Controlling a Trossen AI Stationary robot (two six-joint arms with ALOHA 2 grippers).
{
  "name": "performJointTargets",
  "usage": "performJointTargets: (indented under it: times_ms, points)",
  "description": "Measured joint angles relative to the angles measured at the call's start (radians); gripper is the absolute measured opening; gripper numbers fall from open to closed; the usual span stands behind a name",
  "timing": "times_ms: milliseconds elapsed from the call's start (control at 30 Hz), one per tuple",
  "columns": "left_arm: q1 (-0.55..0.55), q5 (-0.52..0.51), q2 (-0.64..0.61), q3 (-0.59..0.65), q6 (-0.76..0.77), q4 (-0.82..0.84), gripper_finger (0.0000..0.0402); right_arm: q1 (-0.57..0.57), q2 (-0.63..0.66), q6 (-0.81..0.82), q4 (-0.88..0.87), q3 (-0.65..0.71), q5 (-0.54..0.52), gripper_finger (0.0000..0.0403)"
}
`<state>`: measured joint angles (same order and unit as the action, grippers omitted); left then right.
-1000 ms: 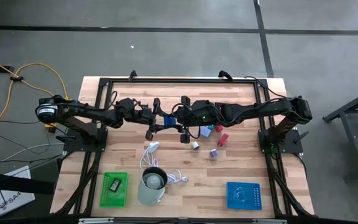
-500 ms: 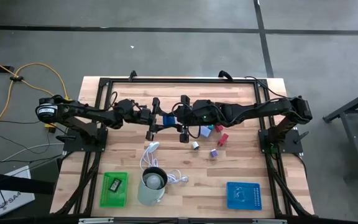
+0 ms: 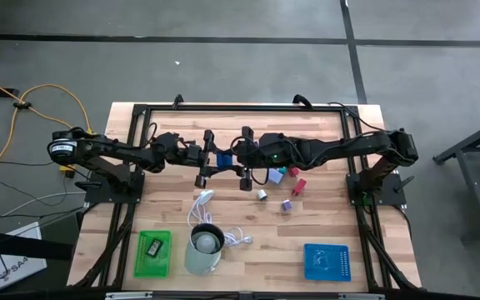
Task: Pick & Place Office items
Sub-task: Put the bottom blue digital timer into the green basket
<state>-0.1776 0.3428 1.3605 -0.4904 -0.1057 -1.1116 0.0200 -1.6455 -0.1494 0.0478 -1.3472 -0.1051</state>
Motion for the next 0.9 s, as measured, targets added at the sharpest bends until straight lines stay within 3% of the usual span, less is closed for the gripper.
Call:
performJointTargets:
  times_ms: [467,700,900]
  points:
    - [0.0,0.002,0.0,0.0,0.005,-0.015,0.0187,0.0,-0.001,0.0,0.033,0.0,0.003,0.0144]
    - [0.0,-0.001,0.0,0.0,0.001,-0.016,0.0156,0.0,-0.001,0.007,0.033,0.0,-0.001,0.0144]
    - [0.0,0.0,0.0,0.0,0.004,-0.015,0.0163,0.0,-0.001,0.004,0.027,0.0,0.001,0.0144]
